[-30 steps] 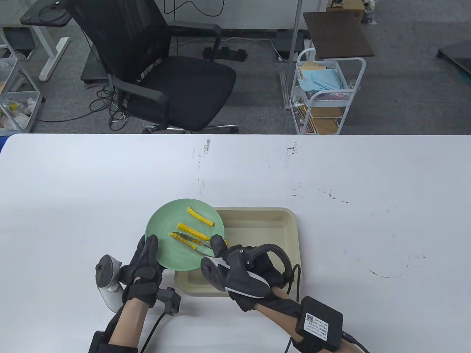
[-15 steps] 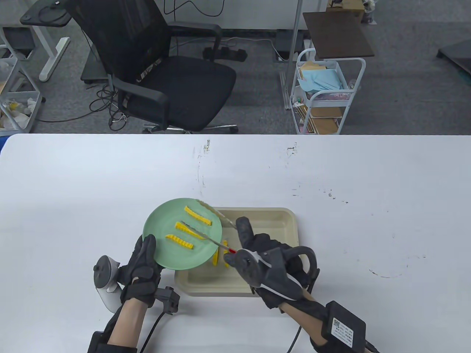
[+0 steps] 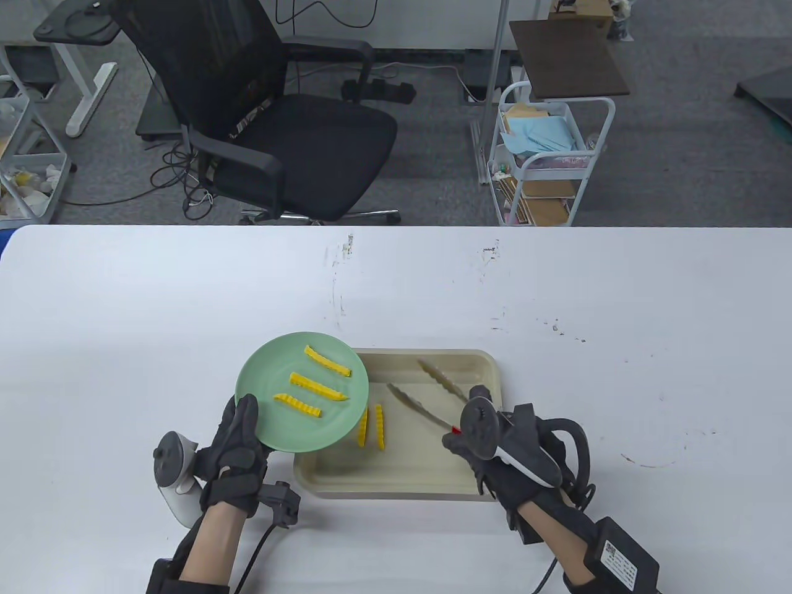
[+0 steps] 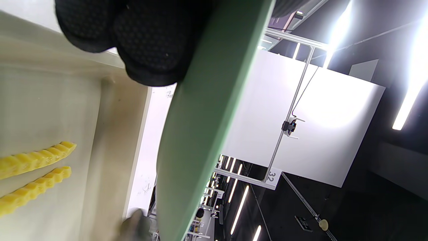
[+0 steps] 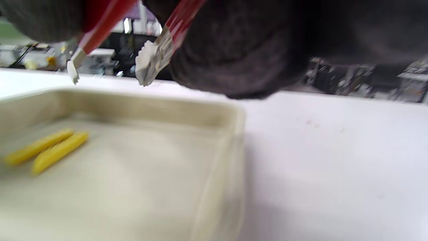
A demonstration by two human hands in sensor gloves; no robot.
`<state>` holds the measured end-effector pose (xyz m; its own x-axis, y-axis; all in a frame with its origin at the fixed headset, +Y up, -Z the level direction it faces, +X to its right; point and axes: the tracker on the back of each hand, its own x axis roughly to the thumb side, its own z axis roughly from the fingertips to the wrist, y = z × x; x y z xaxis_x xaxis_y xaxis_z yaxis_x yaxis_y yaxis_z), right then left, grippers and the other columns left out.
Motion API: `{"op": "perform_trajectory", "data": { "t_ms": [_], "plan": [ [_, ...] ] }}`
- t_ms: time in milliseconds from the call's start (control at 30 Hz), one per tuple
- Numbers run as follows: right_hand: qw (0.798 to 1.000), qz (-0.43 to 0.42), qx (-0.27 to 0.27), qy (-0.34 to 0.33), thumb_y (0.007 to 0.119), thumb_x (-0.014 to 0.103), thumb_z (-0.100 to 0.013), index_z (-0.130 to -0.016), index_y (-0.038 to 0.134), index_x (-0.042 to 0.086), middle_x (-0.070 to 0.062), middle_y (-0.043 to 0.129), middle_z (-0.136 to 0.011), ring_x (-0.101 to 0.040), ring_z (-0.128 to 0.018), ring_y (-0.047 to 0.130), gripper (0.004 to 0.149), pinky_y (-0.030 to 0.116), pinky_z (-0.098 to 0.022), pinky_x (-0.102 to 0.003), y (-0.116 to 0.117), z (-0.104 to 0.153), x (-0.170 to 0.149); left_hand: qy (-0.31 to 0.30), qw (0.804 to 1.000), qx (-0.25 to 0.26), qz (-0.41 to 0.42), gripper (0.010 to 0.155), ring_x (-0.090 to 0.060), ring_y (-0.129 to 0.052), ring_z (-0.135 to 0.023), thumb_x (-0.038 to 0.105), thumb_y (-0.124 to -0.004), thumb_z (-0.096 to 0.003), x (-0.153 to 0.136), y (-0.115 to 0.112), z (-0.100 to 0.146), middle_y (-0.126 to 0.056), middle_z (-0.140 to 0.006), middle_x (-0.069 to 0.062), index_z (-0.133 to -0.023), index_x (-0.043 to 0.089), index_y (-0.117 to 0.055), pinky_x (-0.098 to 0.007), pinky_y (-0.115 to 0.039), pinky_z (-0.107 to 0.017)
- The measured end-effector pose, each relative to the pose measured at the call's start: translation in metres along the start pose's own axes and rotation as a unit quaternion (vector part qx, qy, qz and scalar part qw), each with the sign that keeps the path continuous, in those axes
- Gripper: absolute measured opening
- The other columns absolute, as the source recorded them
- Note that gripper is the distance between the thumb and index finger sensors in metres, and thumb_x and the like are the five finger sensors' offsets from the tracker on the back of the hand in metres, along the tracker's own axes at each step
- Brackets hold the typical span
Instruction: Hold plate and receive fries gripped by tongs from baking tray
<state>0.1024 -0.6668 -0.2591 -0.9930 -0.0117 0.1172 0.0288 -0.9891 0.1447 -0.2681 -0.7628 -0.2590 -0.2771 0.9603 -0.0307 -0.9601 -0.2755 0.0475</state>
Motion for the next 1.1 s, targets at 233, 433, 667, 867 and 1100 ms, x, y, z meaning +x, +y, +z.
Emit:
{"op": "perform_trajectory", "data": {
  "t_ms": [233,433,667,867,1100],
  "plan": [
    [0.998,0.042,0.032,-0.020,0.065,0.069,-0.039,-0.101,0.058,0.023,-0.009,0.093,-0.063,-0.016,-0.016,0.101,0.077,0.088,-0.013,-0.042,0.018,-0.008,0.031,-0.003,1.000,-0.001,0.002,0.064,-0.024,-0.090,-0.054,0.040,-0.047,-0.0649,0.001,0.001,0.001,-0.063,-0.094,-0.012,-0.110,0.002,-0.023,-0.054,-0.071,-0.051],
    [0.998,0.051,0.039,-0.020,0.065,0.068,-0.040,-0.100,0.060,0.023,-0.009,0.094,-0.062,-0.017,-0.015,0.102,0.075,0.088,-0.012,-0.042,0.023,-0.012,0.043,-0.003,1.000,-0.003,-0.001,0.064,-0.024,-0.090,-0.054,0.040,-0.048,-0.0649,0.001,0.002,0.001,-0.063,-0.094,-0.012,-0.110,0.002,-0.023,-0.054,-0.071,-0.051],
    [0.997,0.069,0.028,-0.020,0.065,0.066,-0.040,-0.099,0.061,0.023,-0.009,0.094,-0.061,-0.017,-0.014,0.102,0.073,0.088,-0.012,-0.043,0.026,-0.013,0.046,-0.003,1.000,-0.002,0.000,0.064,-0.024,-0.090,-0.054,0.040,-0.048,-0.0649,0.001,0.002,0.001,-0.063,-0.094,-0.012,-0.110,0.002,-0.023,-0.054,-0.071,-0.051],
    [0.998,0.061,0.016,-0.022,0.067,0.063,-0.041,-0.096,0.065,0.024,-0.009,0.096,-0.057,-0.016,-0.011,0.103,0.068,0.090,-0.010,-0.043,0.025,-0.013,0.047,-0.006,1.000,0.004,-0.003,0.063,-0.024,-0.090,-0.054,0.041,-0.048,-0.0649,0.002,0.003,0.001,-0.063,-0.093,-0.012,-0.109,0.002,-0.026,-0.055,-0.071,-0.051],
    [0.999,0.035,0.008,-0.024,0.071,0.060,-0.040,-0.093,0.071,0.025,-0.010,0.098,-0.053,-0.016,-0.007,0.104,0.063,0.091,-0.007,-0.043,0.026,-0.016,0.038,-0.011,1.000,0.010,-0.003,0.063,-0.024,-0.090,-0.054,0.041,-0.048,-0.0648,0.002,0.004,0.001,-0.063,-0.093,-0.012,-0.109,0.002,-0.026,-0.054,-0.072,-0.051]
  ]
}}
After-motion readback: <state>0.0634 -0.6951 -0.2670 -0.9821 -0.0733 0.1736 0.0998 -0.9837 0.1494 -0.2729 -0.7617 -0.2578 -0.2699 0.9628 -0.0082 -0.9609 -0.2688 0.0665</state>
